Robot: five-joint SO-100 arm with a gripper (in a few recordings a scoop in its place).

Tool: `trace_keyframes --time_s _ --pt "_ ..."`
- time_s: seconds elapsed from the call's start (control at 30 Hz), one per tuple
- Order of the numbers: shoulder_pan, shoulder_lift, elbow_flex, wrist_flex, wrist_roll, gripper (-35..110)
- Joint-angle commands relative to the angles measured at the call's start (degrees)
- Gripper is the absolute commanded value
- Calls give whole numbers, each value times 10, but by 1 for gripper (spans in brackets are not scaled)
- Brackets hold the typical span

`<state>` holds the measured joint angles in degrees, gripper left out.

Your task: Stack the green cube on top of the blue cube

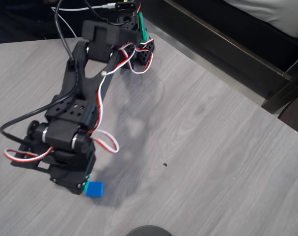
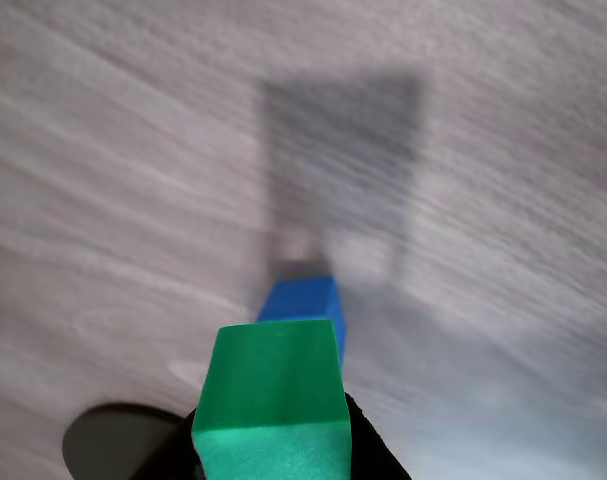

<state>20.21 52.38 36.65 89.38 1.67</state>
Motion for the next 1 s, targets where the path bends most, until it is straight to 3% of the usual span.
trace_keyframes --time_s 0.0,0.13,0.97 --pt "2 -43 -117 43 -1 0" --pt "-4 -165 -332 129 -1 0" --pt "-53 -209 -329 131 6 0"
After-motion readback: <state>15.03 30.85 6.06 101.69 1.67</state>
